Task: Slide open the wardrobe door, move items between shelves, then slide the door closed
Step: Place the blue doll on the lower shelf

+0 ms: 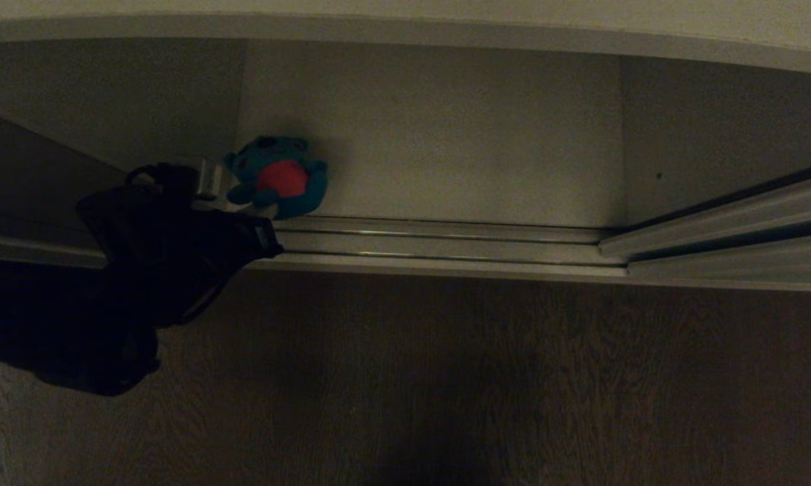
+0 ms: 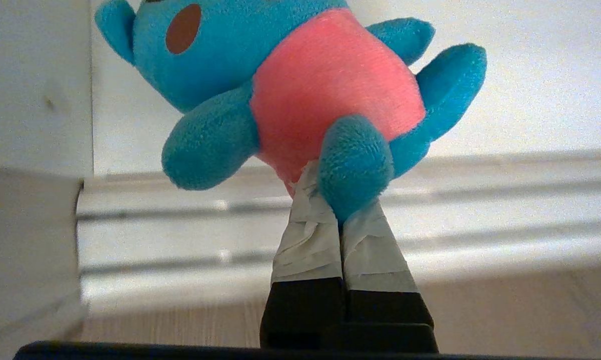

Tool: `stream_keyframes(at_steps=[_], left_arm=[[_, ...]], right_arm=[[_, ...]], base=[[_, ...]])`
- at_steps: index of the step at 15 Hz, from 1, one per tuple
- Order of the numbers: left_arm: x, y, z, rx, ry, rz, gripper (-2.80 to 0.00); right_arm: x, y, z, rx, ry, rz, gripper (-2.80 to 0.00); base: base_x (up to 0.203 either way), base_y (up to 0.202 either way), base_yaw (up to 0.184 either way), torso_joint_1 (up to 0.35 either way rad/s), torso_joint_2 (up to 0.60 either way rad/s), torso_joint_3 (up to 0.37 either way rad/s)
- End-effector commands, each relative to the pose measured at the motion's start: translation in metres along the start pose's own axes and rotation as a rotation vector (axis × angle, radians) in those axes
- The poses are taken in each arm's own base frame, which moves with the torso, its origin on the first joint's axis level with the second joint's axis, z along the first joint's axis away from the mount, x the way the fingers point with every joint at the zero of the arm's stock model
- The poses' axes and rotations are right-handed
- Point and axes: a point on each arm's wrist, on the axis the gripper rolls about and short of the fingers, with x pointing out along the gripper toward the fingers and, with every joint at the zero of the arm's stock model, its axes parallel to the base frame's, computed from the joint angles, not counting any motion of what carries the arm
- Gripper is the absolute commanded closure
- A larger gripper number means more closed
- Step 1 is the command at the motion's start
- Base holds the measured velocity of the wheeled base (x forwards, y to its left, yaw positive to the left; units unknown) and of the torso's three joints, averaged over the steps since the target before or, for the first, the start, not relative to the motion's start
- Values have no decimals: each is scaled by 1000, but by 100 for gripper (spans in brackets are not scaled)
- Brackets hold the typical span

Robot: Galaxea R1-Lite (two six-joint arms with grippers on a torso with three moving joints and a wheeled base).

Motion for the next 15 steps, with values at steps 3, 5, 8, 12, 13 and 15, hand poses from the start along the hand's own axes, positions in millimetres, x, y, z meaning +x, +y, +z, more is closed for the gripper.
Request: stream_keyframes(at_steps=[3, 5, 8, 12, 13, 15], left_arm=[[35, 2, -32, -9, -35, 24, 0], [43, 3, -32, -24, -55, 24, 0], [55, 4, -44, -24, -51, 21, 0], [63, 6, -50, -23, -59, 27, 0], [65, 8, -46, -22, -74, 30, 0], [70, 9, -38, -18, -107, 36, 0]], right_arm=[[0, 0, 0, 0, -2, 1, 0], [0, 0, 0, -1, -2, 1, 0], [0, 0, 0, -1, -2, 1, 0], [0, 0, 0, 1, -3, 1, 0], [0, 0, 0, -1, -3, 1, 0], [0, 0, 0, 1, -2, 1, 0]], base=[[0, 0, 0, 0, 0, 0], [0, 0, 0, 0, 0, 0], [0, 0, 0, 0, 0, 0], [0, 0, 0, 0, 0, 0], [0, 0, 0, 0, 0, 0], [0, 0, 0, 0, 0, 0]])
